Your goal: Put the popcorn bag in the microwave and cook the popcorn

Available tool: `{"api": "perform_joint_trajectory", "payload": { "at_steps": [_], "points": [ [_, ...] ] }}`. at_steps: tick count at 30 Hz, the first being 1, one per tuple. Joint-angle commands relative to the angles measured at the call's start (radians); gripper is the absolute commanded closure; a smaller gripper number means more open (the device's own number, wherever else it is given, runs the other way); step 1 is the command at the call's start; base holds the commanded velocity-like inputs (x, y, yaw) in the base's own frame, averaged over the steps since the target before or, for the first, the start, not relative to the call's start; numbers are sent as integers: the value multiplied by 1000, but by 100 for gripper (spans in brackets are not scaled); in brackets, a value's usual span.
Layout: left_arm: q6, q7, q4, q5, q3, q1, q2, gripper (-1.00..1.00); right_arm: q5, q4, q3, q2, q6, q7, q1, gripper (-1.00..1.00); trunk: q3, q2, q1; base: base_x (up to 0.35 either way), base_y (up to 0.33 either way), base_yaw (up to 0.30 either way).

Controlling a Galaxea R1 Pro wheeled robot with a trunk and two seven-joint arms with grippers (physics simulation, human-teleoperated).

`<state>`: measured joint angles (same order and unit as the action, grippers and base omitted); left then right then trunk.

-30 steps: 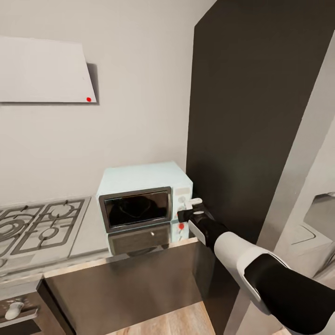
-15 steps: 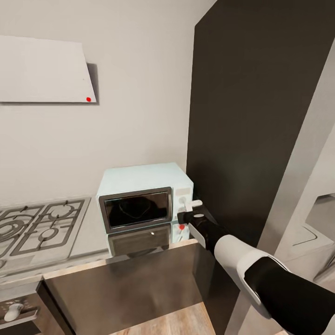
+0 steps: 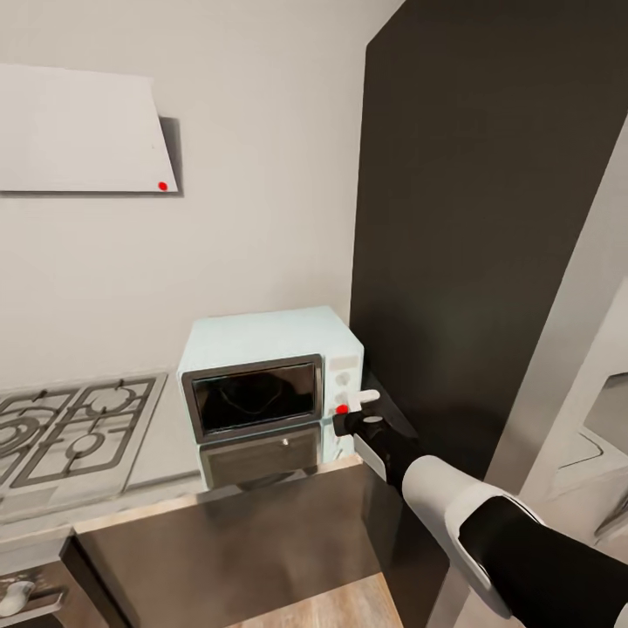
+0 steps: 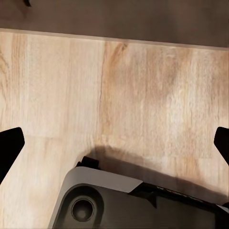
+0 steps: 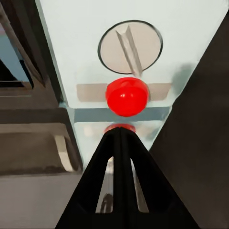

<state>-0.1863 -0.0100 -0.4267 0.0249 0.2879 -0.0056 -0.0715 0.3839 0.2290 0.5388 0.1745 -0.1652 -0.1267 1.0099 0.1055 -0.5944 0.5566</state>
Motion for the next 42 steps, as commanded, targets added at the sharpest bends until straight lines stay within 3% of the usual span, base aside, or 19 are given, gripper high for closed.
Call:
{"api": "perform_joint_trajectory", "payload": {
  "at_steps": [1, 12, 21, 42],
  "points": [
    [-2, -1, 1, 2, 3, -1, -1, -100, 7, 1, 8, 0, -4, -7, -2, 100, 2, -2, 1, 124, 0, 0],
    [-2, -2, 2, 1, 3, -1, -1, -100, 7, 1, 9, 0, 8, -7, -19, 100, 2, -2, 1, 9, 0, 0],
    [-2, -2, 2, -3, 1, -1, -1, -100, 7, 1, 9, 0, 9, -7, -19, 100, 2, -2, 1, 249, 0, 0],
    [-2, -2, 2, -2, 2, -1, -1, -100, 7, 1, 9, 0, 10, -7, -19, 100, 2, -2, 1, 4, 0, 0]
  ]
}}
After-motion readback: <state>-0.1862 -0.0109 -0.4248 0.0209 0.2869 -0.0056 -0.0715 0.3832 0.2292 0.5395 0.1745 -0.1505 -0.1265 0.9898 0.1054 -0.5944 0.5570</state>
